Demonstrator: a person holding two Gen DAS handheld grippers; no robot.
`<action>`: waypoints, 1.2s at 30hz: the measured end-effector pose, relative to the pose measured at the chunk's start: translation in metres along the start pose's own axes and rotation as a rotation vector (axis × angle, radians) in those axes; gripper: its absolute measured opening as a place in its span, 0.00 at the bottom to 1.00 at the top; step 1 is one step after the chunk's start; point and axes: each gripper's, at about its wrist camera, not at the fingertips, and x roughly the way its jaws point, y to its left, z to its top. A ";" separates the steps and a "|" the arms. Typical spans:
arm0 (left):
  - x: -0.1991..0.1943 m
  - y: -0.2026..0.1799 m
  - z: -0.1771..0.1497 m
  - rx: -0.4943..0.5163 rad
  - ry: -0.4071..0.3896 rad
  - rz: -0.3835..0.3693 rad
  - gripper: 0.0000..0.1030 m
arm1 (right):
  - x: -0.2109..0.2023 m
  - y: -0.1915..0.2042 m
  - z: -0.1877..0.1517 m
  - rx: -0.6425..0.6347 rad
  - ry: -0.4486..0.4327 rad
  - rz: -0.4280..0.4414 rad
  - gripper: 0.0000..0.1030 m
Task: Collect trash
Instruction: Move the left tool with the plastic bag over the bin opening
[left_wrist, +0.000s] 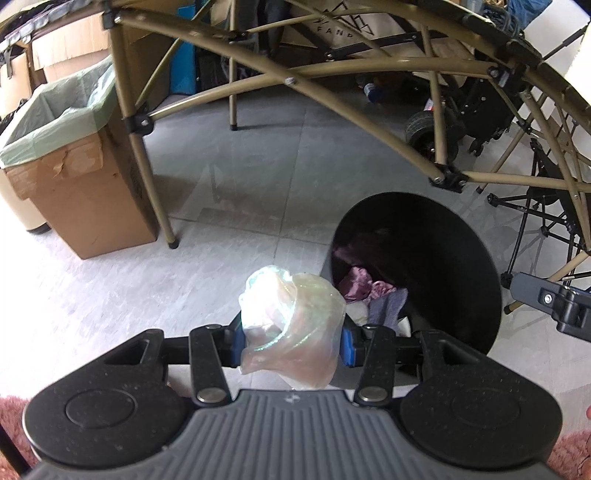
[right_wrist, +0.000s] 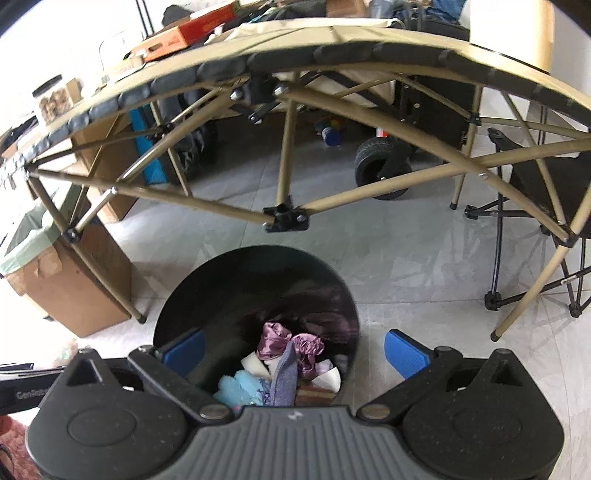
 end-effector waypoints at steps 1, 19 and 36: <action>0.000 -0.005 0.002 0.005 -0.002 -0.004 0.46 | -0.002 -0.004 0.000 0.009 -0.006 -0.001 1.00; 0.015 -0.095 0.015 0.134 0.012 -0.090 0.46 | -0.027 -0.081 -0.004 0.196 -0.072 -0.083 1.00; 0.059 -0.140 0.027 0.165 0.084 -0.060 0.46 | -0.015 -0.129 -0.017 0.294 -0.039 -0.132 1.00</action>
